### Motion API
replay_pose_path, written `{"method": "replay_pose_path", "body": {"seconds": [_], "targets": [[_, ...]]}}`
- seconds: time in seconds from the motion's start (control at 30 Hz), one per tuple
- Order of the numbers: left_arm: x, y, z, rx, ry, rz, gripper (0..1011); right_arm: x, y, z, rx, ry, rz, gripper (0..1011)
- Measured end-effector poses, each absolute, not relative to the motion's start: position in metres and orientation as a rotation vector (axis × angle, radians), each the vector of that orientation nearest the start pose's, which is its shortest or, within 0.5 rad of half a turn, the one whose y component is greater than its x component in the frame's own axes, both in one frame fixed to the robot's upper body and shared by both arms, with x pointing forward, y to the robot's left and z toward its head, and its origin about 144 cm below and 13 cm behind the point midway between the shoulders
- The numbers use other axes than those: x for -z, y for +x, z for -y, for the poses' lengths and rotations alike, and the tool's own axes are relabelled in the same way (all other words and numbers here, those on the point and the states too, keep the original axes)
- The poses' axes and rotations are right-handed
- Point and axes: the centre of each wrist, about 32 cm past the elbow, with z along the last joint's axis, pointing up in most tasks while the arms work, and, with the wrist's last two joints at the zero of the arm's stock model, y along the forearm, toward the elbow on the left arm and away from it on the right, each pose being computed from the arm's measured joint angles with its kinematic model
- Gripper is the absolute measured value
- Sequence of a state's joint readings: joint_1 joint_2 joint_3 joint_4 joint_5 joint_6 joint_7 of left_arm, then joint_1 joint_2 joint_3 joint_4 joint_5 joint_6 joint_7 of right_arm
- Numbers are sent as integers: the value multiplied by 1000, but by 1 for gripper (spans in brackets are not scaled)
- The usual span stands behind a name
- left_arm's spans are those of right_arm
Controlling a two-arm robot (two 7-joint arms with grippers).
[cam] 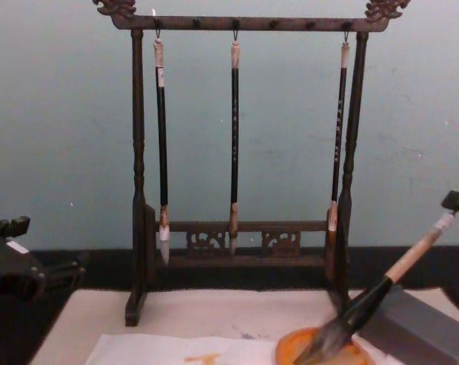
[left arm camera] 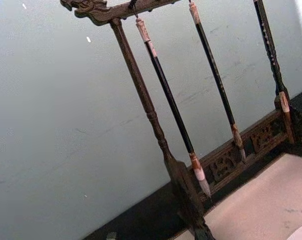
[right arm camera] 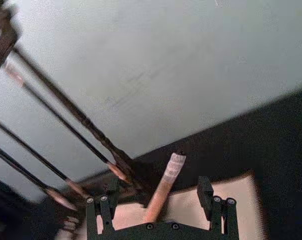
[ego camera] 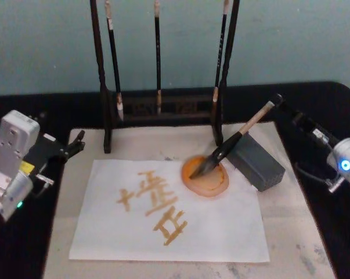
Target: Pick up the brush from the inkstone, write on the paper, then place the brush back to its original position.
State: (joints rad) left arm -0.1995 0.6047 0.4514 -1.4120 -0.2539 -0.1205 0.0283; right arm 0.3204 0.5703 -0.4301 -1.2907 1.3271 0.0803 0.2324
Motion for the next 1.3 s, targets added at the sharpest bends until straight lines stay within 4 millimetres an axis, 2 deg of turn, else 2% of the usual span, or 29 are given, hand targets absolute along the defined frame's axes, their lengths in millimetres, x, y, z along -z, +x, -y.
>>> {"method": "replay_pose_path", "body": {"seconds": [0.13,0.23,0.5,0.7,0.83,1.07,1.3], "targets": [[-1140,489,-310,-1248,305,285,1010,-1164,501,311,1222,191,-363,1000],[-1140,489,-310,-1248,305,285,1010,-1166,489,301,1256,102,-207,1000],[-1140,489,-310,-1248,304,285,1009,-1161,473,282,1257,-10,-3,1000],[-1140,489,-310,-1248,304,285,1010,-1146,465,269,1273,-50,153,1000],[-1140,489,-310,-1248,304,285,1009,-1134,462,266,1294,-48,203,1000],[-1140,489,-310,-1248,304,285,1010,-1118,460,264,1310,-38,192,1000],[-1140,489,-310,-1248,304,285,1010,-1114,458,263,1303,-30,143,1000]]}}
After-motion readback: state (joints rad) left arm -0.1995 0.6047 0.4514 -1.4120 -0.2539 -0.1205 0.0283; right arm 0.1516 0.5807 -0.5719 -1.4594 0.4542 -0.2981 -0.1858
